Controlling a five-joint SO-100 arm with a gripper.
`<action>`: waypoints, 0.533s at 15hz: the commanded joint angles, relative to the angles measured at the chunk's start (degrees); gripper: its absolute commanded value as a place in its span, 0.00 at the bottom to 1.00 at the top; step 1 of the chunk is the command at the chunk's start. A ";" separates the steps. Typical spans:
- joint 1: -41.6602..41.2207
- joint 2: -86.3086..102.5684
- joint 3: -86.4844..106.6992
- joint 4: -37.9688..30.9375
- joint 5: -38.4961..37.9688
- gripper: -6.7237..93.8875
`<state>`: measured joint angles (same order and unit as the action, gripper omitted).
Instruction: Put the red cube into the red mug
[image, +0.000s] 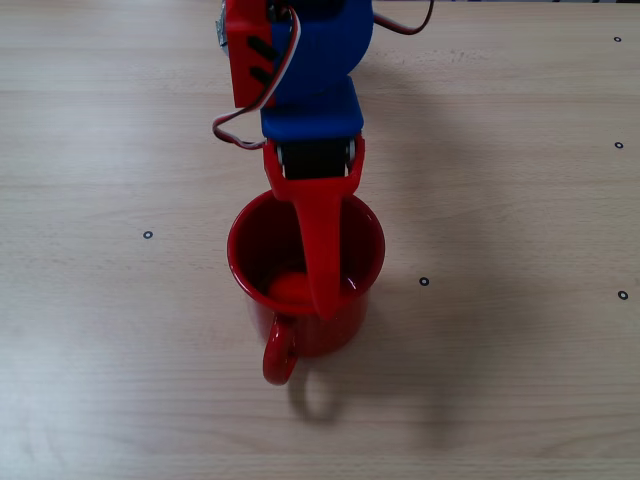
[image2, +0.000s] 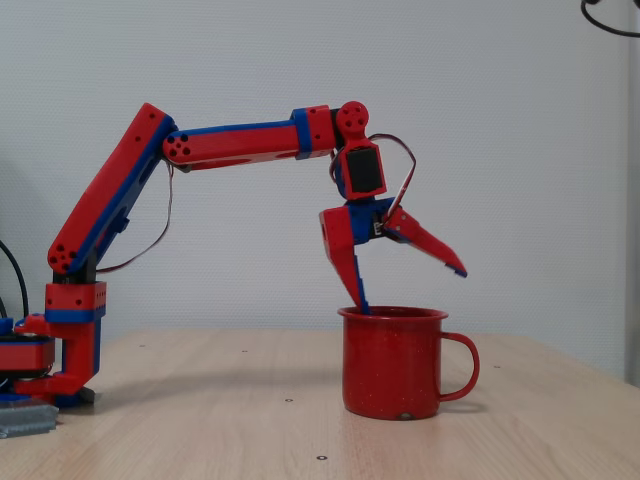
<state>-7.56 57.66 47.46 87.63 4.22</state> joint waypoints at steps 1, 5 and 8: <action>-0.26 8.09 -0.62 0.97 1.23 0.58; -0.26 9.49 -0.18 1.05 0.70 0.58; -0.18 12.13 -0.09 1.32 -0.53 0.58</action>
<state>-7.56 59.59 48.60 87.63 4.04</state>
